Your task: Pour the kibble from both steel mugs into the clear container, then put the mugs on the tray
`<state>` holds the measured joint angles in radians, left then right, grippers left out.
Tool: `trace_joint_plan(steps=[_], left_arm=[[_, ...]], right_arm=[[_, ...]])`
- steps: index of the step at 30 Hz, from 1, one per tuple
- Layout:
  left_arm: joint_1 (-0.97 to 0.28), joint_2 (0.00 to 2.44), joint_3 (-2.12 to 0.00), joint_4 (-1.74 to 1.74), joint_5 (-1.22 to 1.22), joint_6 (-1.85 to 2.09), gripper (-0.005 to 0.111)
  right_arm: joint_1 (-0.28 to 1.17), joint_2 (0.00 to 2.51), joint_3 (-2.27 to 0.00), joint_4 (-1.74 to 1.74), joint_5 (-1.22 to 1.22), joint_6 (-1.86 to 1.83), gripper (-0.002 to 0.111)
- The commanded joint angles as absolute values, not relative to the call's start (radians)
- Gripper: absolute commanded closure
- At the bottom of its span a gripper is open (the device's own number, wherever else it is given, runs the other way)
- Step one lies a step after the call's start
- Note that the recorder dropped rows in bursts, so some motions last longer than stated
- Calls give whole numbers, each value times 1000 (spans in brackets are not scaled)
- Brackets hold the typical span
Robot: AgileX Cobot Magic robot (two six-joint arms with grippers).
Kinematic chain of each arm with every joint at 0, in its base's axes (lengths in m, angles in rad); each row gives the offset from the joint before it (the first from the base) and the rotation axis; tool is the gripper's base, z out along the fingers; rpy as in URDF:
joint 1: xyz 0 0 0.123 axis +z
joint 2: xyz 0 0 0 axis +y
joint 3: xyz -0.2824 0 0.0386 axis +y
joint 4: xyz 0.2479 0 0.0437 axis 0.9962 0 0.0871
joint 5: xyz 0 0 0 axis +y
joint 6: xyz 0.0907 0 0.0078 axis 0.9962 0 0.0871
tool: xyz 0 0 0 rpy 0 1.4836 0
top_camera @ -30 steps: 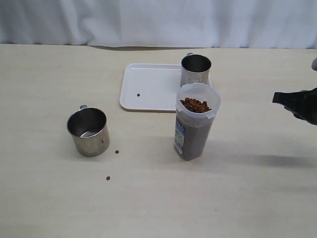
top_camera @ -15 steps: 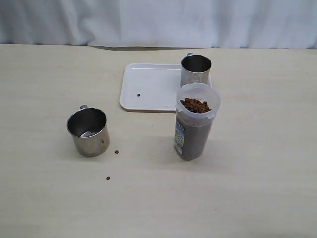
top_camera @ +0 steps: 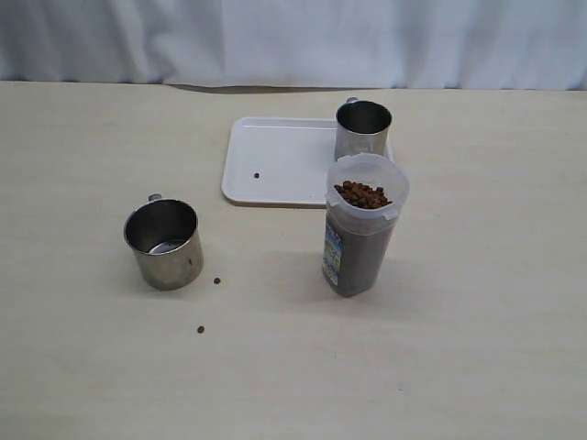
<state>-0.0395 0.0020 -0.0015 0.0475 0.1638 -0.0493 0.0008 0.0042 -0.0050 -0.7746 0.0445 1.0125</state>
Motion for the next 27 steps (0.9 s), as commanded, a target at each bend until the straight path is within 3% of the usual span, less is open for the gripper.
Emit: trace_joint_plan(steps=[1, 13, 27], left_arm=[[-46, 0, 0, 46, 151, -53, 107], [-46, 0, 0, 45, 151, -53, 107], [-46, 0, 0, 45, 151, -53, 107]], right_arm=[[2, 0, 0, -771, 153, 1005, 103], [88, 0, 0, -766, 33, 929, 103], [90, 0, 0, -769, 76, 929, 103]])
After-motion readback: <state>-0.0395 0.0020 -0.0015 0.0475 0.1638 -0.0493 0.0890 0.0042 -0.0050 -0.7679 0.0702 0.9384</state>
